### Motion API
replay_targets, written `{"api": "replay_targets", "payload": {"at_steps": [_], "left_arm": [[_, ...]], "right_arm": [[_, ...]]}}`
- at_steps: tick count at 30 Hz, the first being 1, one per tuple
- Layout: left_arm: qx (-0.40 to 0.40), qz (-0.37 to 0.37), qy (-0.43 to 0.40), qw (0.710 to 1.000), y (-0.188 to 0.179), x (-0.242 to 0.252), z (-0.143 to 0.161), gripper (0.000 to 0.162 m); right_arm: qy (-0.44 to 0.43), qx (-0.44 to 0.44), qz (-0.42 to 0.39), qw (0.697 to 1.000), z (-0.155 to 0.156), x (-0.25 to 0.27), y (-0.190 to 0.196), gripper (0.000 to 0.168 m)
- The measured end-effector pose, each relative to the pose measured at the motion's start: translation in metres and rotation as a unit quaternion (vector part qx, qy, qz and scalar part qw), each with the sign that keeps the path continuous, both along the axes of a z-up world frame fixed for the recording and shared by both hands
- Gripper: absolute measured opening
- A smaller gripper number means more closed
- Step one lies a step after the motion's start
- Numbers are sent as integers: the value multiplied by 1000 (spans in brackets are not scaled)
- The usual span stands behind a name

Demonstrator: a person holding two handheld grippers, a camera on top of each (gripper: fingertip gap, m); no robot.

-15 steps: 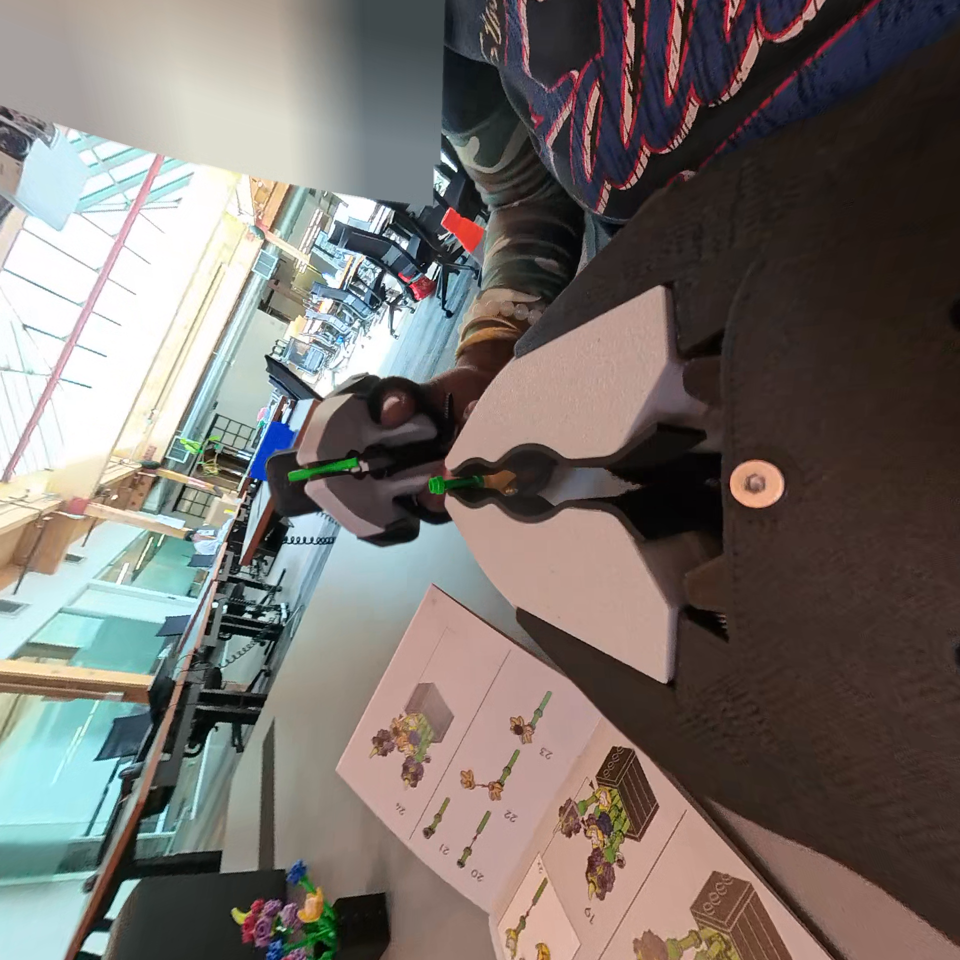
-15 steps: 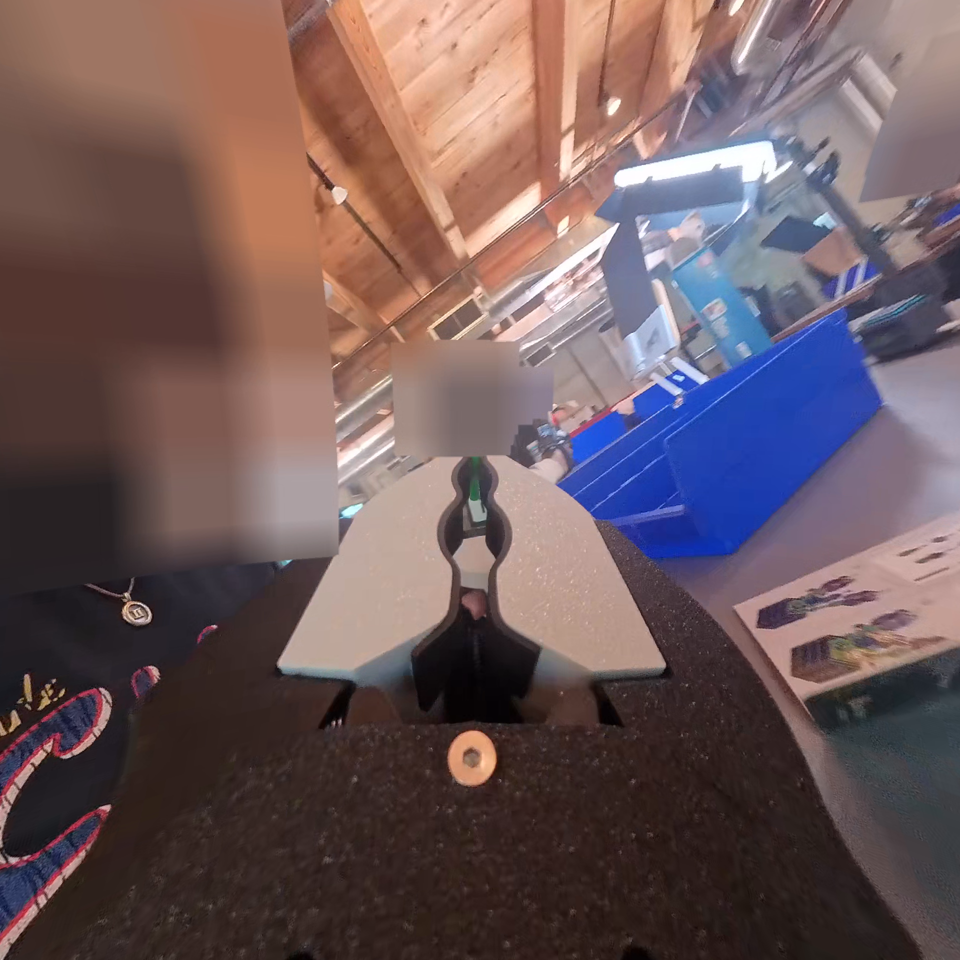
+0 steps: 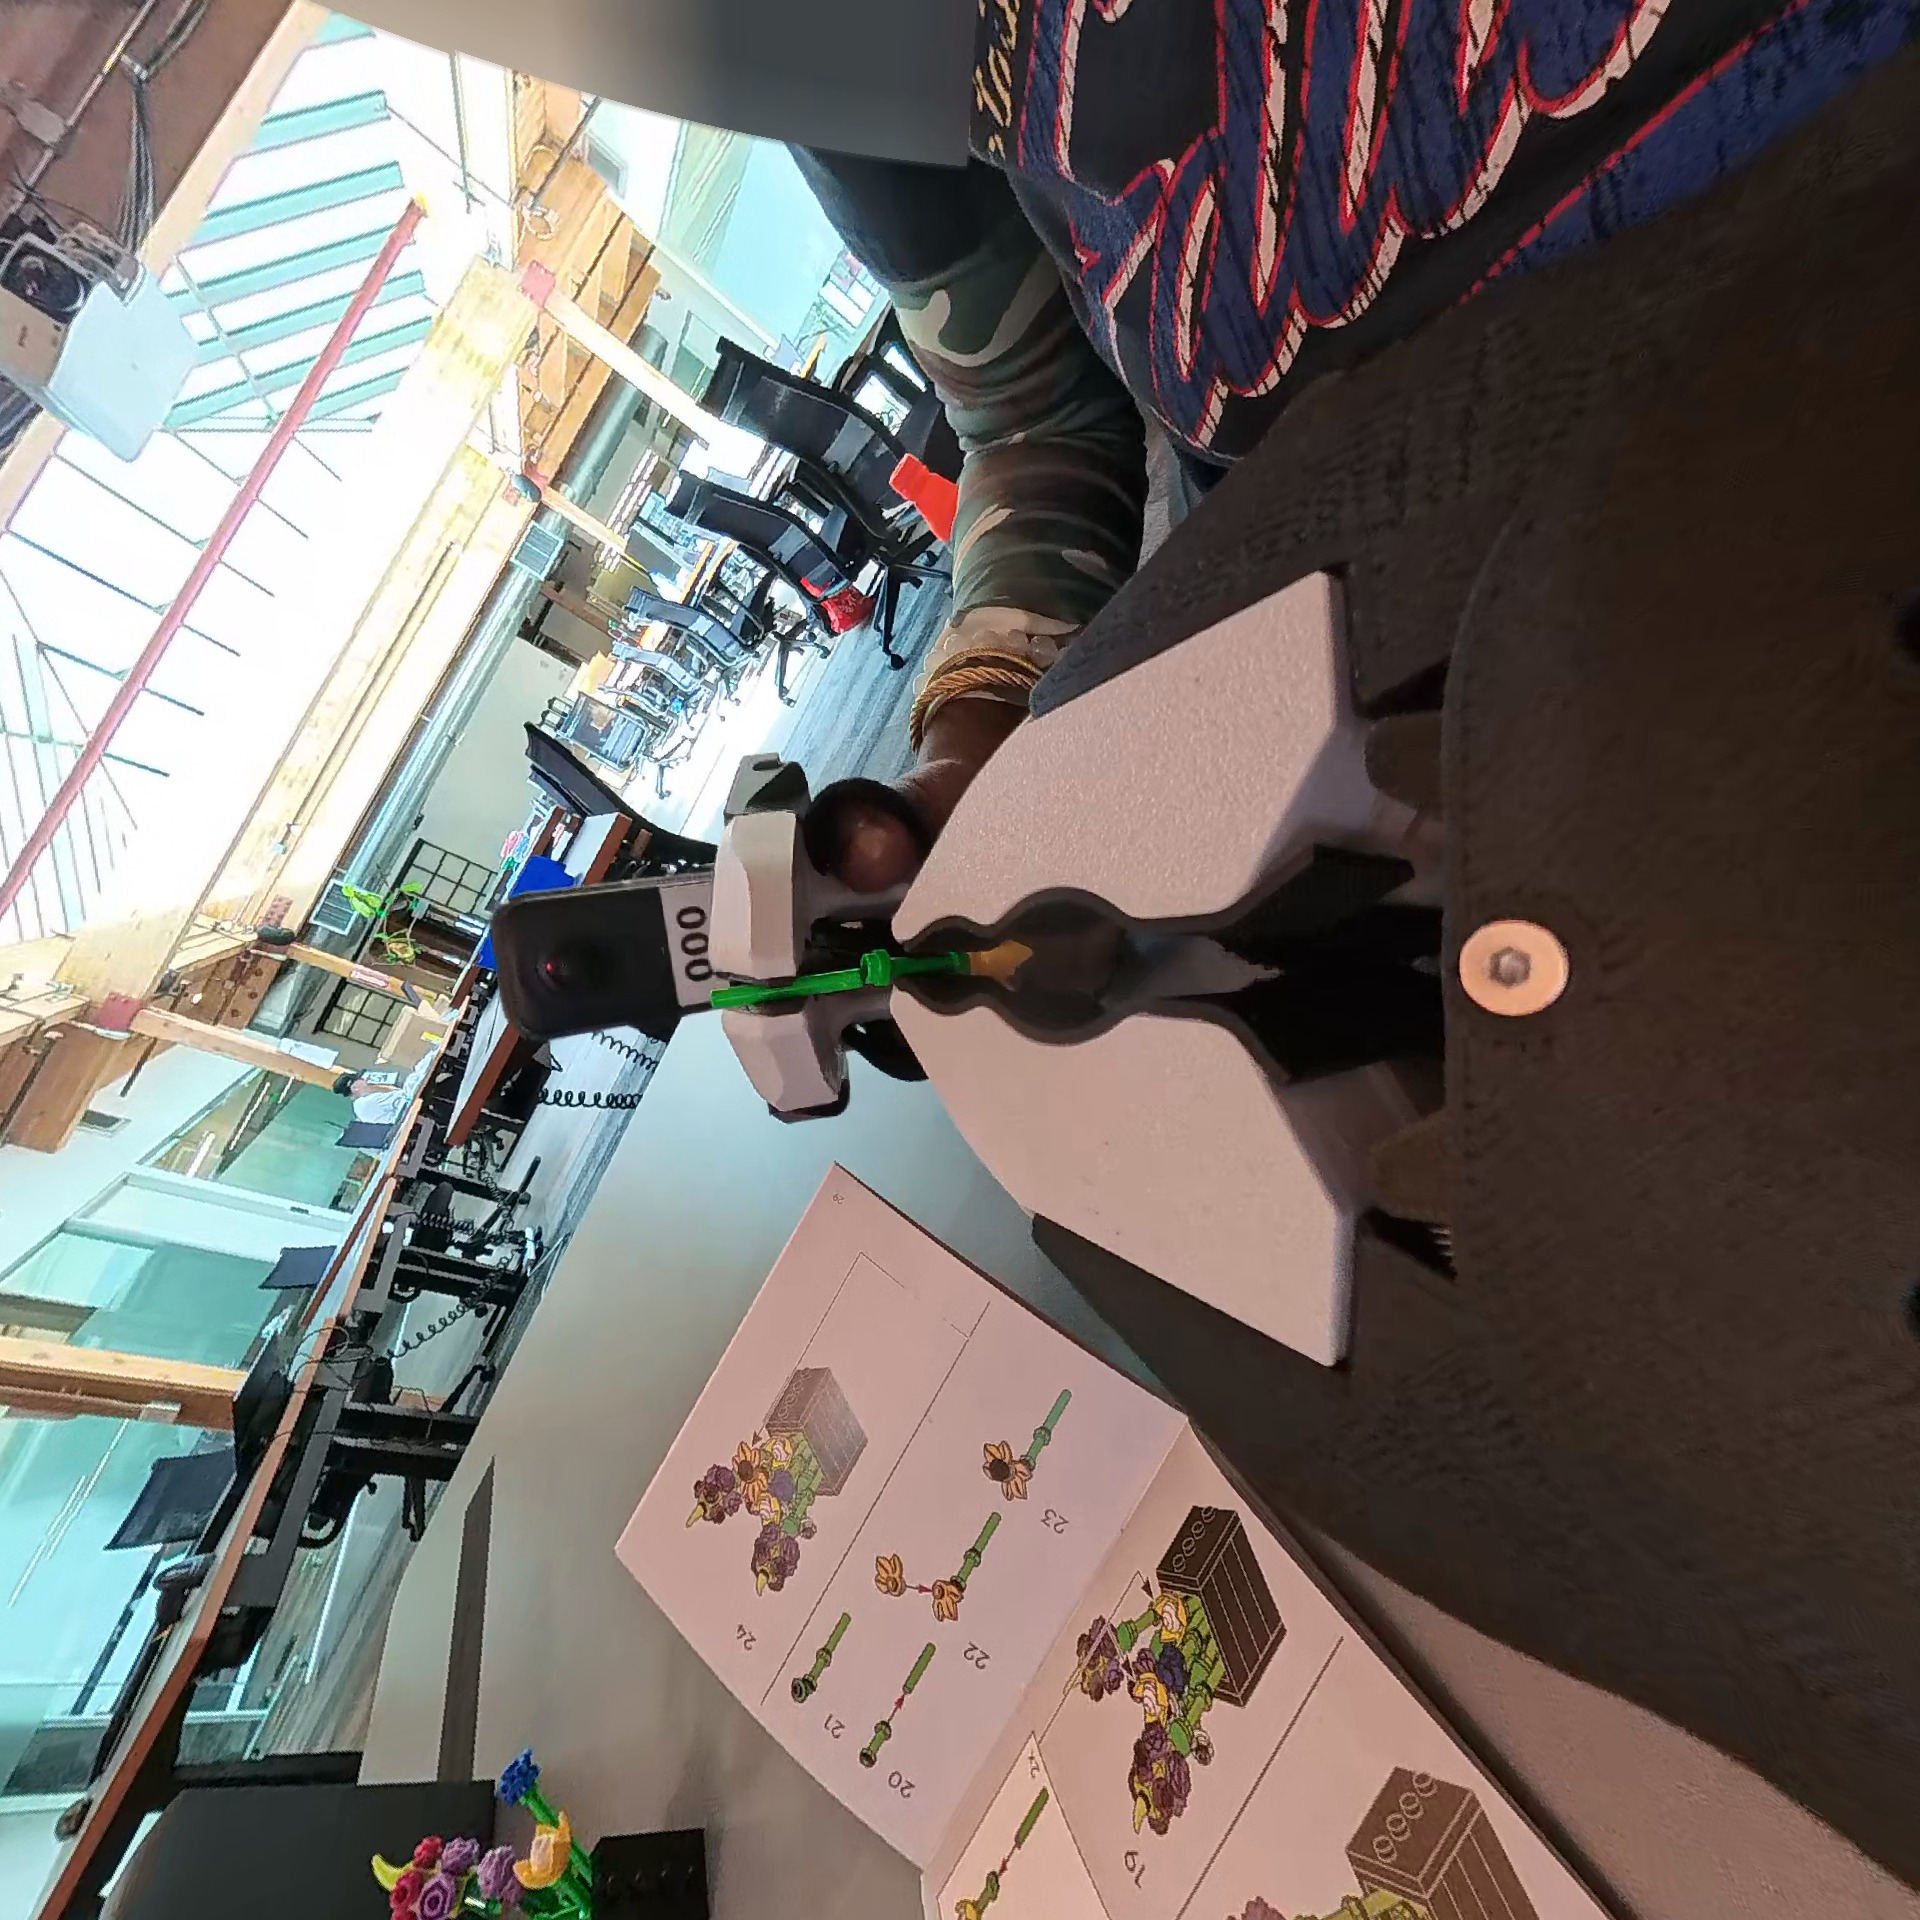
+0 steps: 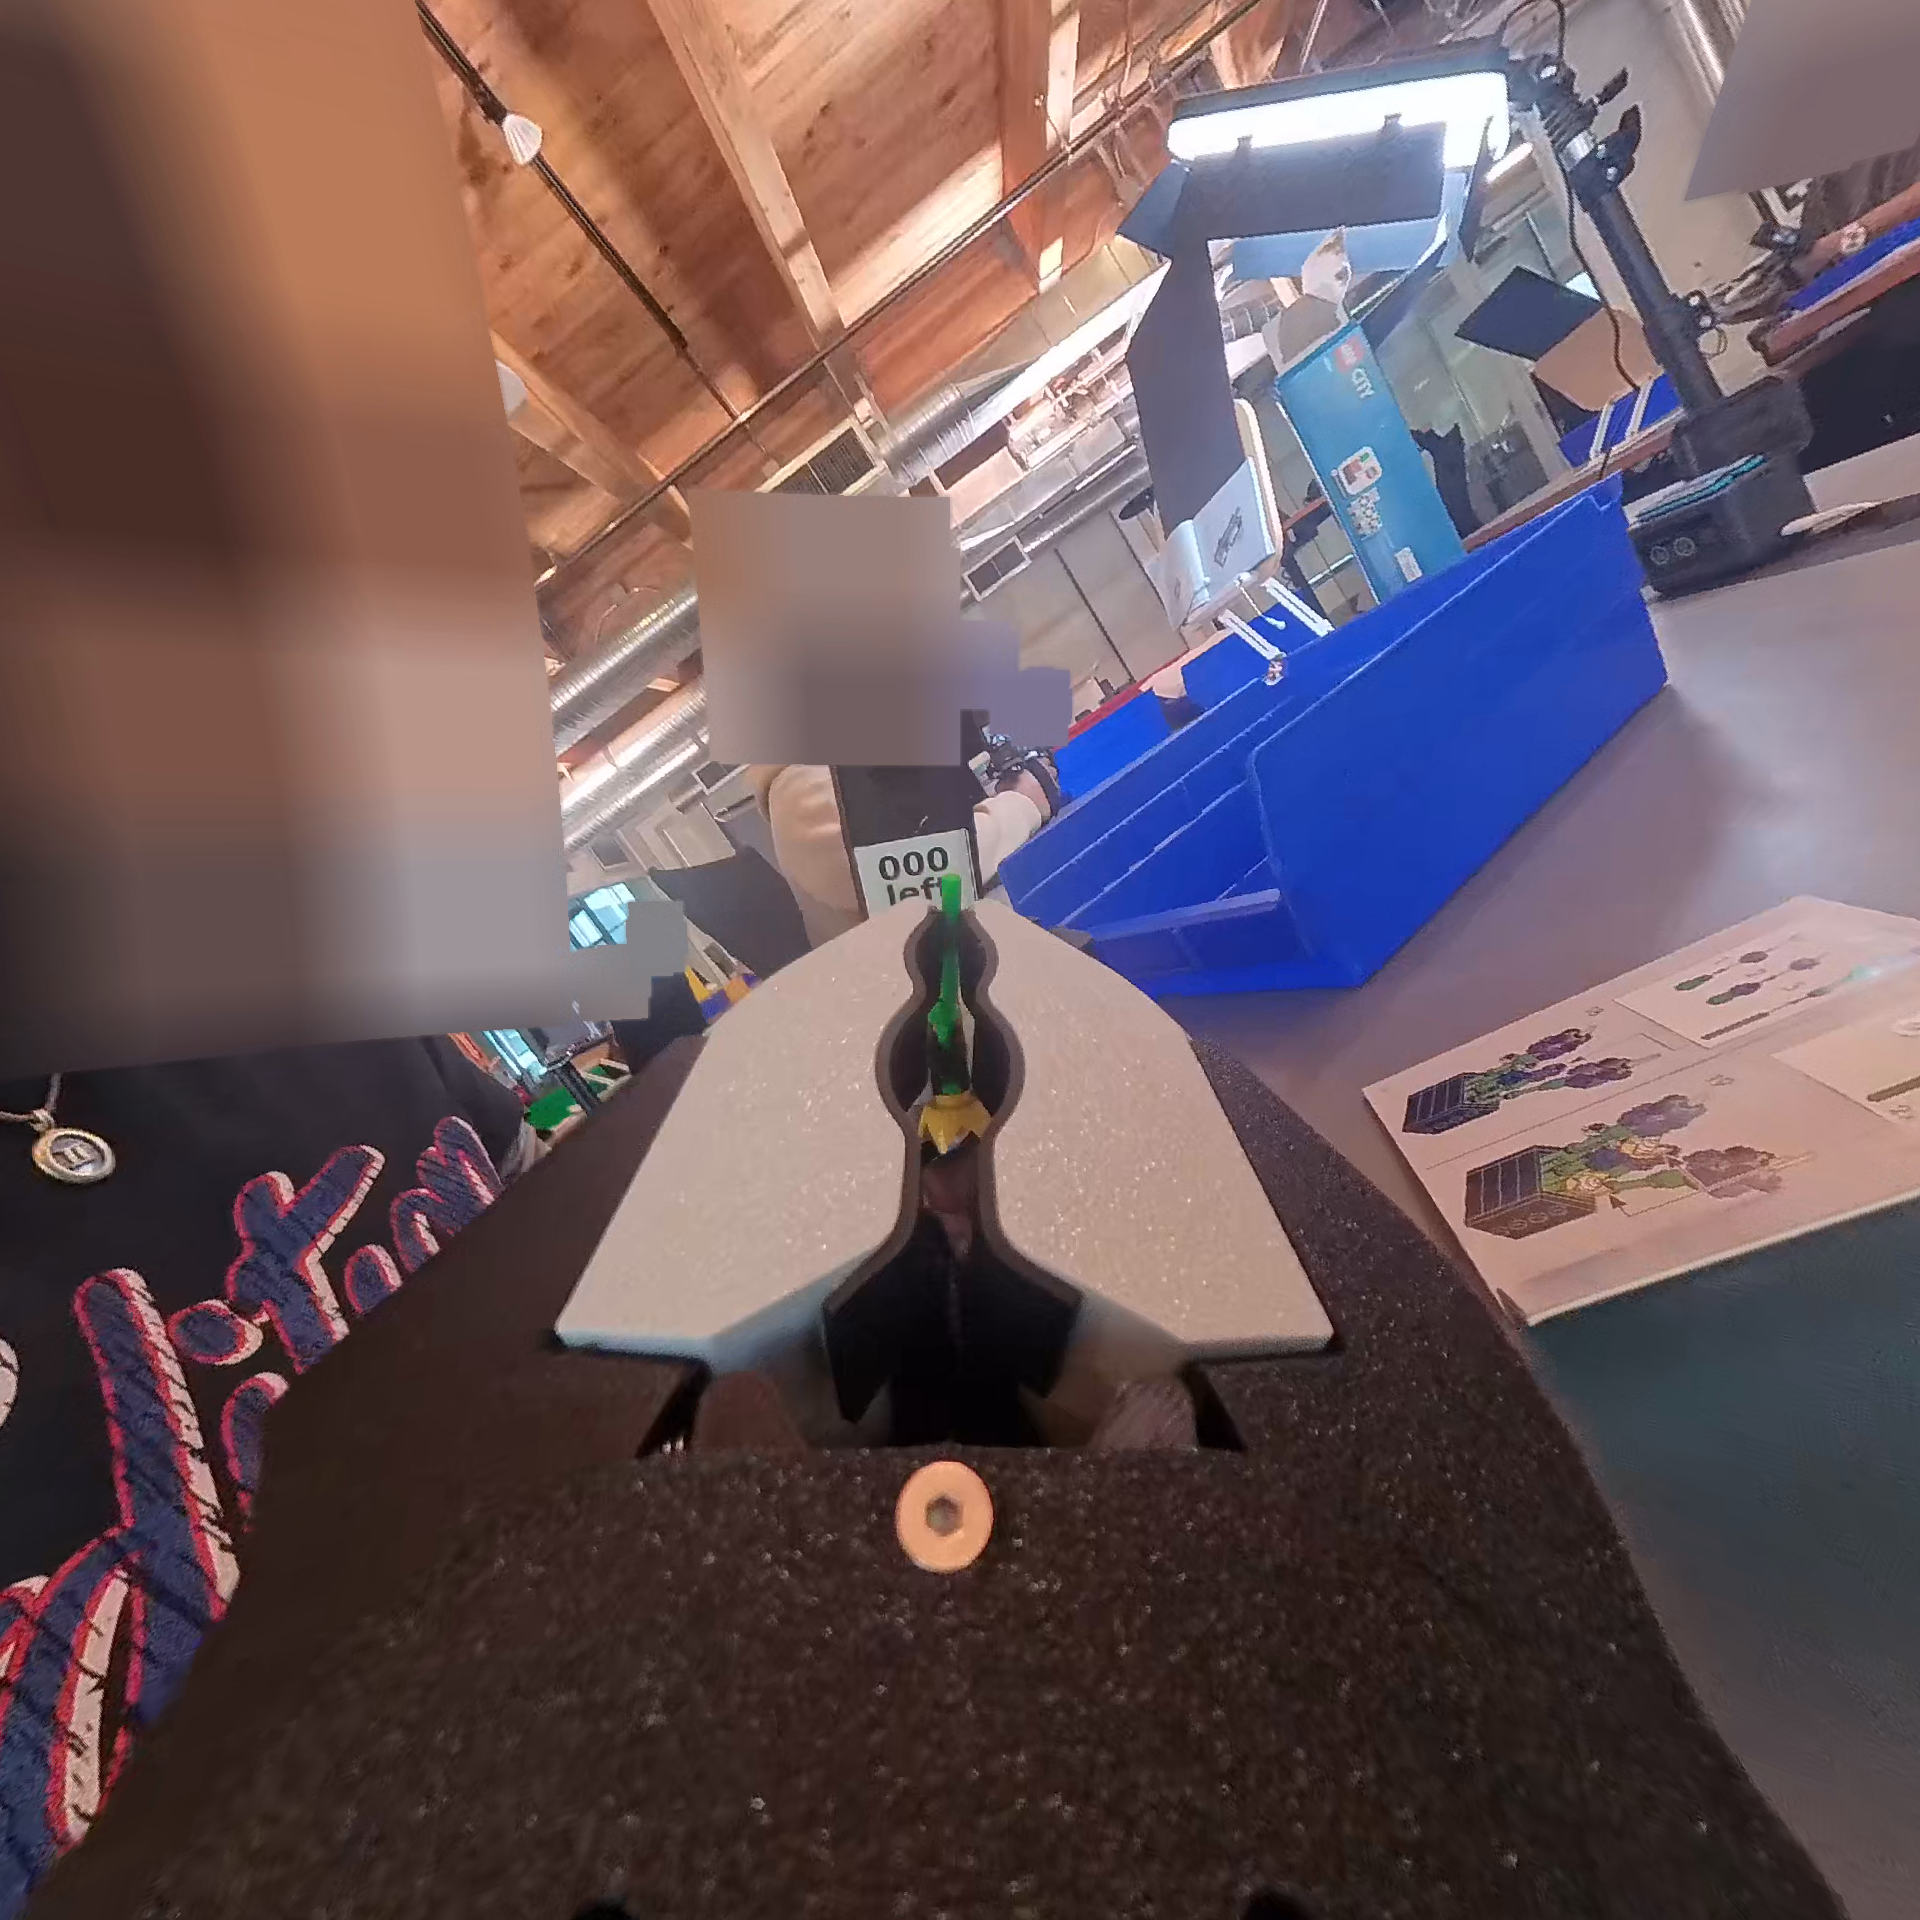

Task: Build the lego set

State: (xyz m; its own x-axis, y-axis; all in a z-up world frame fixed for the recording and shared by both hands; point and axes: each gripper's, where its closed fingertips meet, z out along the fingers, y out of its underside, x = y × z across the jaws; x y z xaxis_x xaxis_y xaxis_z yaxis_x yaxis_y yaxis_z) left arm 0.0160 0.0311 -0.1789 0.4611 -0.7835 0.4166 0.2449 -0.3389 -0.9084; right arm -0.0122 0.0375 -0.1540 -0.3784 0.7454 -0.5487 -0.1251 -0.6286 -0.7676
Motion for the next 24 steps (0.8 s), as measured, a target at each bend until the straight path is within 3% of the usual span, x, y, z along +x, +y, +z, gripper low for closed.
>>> {"api": "replay_targets", "payload": {"at_steps": [24], "left_arm": [[-28, -12, 8, 1000, 2, 2, -7, 2]], "right_arm": [[-56, 81, -10, 995, -10, 3, 0, 3]]}}
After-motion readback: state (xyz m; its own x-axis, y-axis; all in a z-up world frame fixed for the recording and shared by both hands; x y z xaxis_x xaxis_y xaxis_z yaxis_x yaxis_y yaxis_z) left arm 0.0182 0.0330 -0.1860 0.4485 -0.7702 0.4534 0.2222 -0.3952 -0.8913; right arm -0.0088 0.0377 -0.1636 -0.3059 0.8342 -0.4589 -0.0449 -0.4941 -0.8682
